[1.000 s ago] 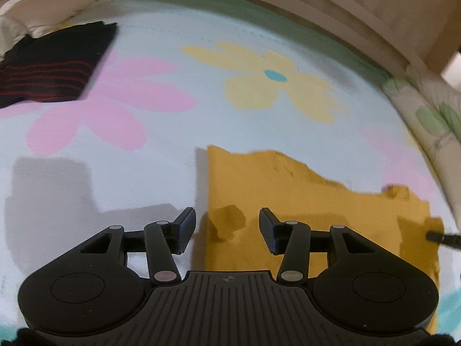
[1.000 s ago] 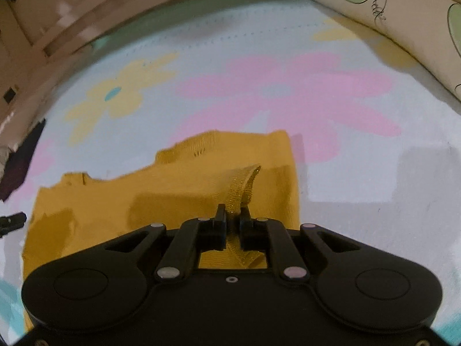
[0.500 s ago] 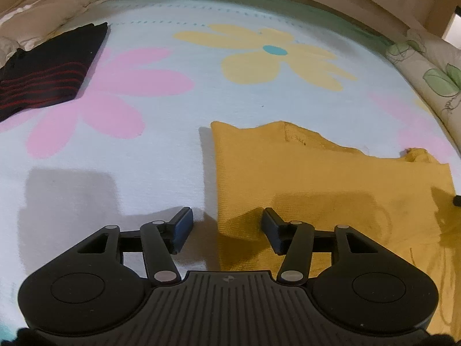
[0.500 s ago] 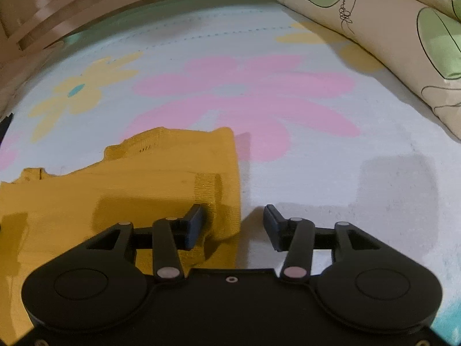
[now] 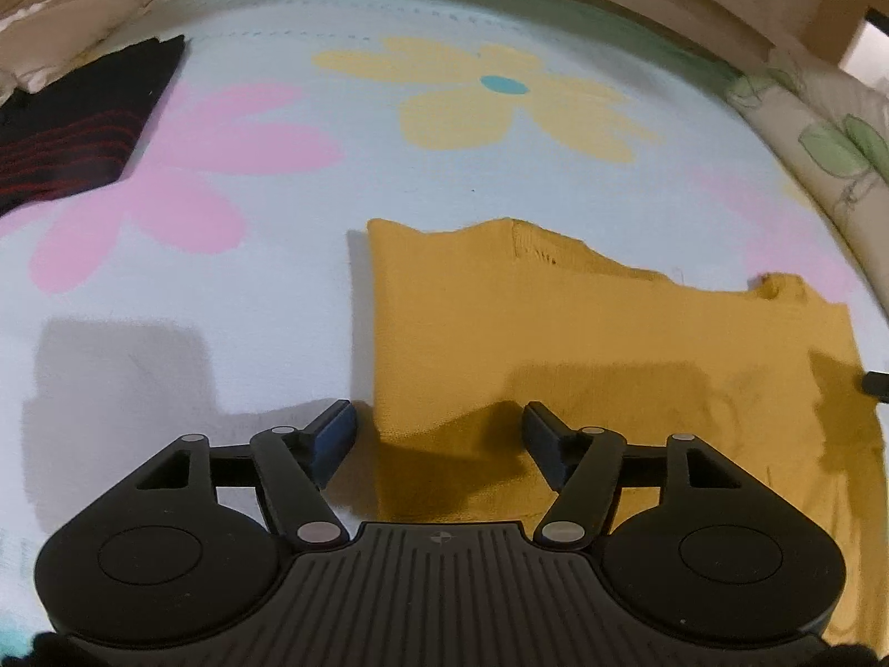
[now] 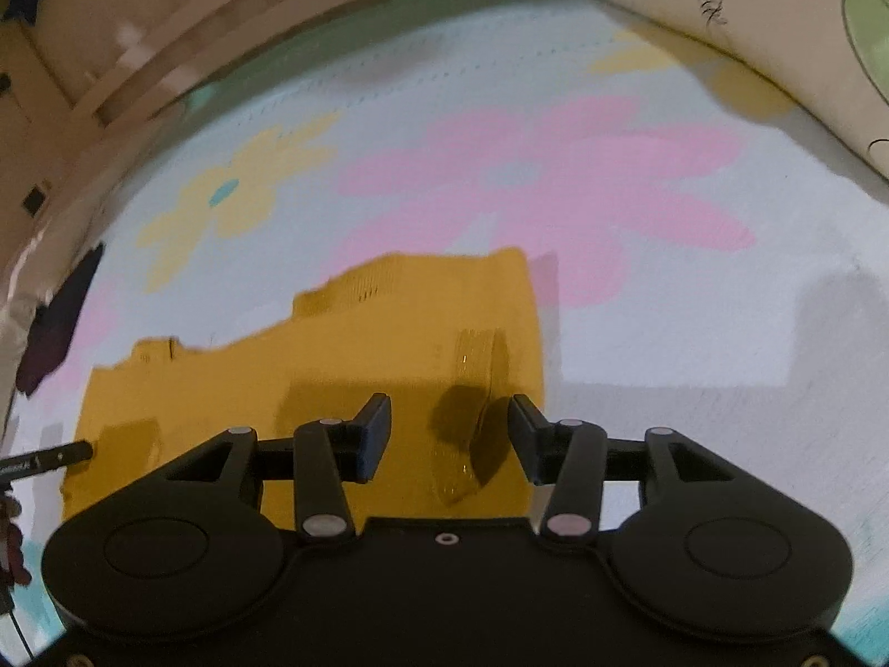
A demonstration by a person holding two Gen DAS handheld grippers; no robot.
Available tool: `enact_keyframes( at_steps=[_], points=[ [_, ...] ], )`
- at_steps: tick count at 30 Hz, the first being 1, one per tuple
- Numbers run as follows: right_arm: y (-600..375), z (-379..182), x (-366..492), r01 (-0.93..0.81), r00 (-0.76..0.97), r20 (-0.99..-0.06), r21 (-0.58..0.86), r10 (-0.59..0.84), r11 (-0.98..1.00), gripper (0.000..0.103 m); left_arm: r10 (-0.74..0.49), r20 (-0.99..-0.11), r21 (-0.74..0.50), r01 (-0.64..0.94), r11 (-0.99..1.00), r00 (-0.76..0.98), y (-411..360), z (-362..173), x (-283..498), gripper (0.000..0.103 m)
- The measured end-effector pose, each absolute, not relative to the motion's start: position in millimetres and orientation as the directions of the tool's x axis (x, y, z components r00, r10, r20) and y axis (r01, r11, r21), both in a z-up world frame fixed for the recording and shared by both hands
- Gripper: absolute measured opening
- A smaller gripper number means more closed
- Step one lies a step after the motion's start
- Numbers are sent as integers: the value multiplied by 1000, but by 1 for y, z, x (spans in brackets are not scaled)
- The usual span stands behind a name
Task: Fold small clothes
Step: 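Open the right tool to release the folded side and smooth it flat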
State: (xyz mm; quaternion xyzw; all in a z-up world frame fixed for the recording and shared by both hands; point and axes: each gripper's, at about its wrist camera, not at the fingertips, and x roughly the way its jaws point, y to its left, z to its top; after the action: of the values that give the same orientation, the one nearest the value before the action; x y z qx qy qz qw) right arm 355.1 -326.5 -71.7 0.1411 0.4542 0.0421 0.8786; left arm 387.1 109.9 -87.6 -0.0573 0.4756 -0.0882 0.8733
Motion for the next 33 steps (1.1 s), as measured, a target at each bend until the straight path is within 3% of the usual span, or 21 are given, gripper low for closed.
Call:
enact_keyframes(
  at_steps=[5,10,14,16,18,22,24,25,28,33],
  points=[
    [-316,-70,358,15,550,-807,268,216,963,18,-220,-819,-201,93,975,530,114,-88,389,67],
    [-315,-52,359,9,581,-775,310,247,951,19,-223,-819,-205,94,974,529,115,-88,389,68],
    [-313,-69,359,85,534,-842,148,80,985,27,-231,-817,-213,96,972,529,115,-88,389,70],
    [-314,-73,358,103,536,-843,120,47,987,29,-245,-813,-229,97,969,528,116,-89,389,76],
    [-316,-70,356,118,559,-828,130,42,984,56,-250,-811,-235,96,967,528,114,-90,390,80],
    [-306,-70,357,90,582,-811,130,54,987,65,-244,-814,-205,132,970,526,105,-93,389,93],
    [-299,-77,359,74,573,-817,129,64,989,79,-244,-815,-192,152,970,527,100,-95,389,98],
    [-295,-81,359,66,565,-822,126,66,990,79,-239,-814,-182,158,970,529,97,-96,388,101],
    [-290,-93,364,57,534,-844,97,51,994,80,-218,-815,-152,166,974,537,91,-99,387,102],
    [-282,-101,363,29,545,-836,95,64,995,103,-184,-807,-126,141,982,561,87,-100,383,102]
  ],
)
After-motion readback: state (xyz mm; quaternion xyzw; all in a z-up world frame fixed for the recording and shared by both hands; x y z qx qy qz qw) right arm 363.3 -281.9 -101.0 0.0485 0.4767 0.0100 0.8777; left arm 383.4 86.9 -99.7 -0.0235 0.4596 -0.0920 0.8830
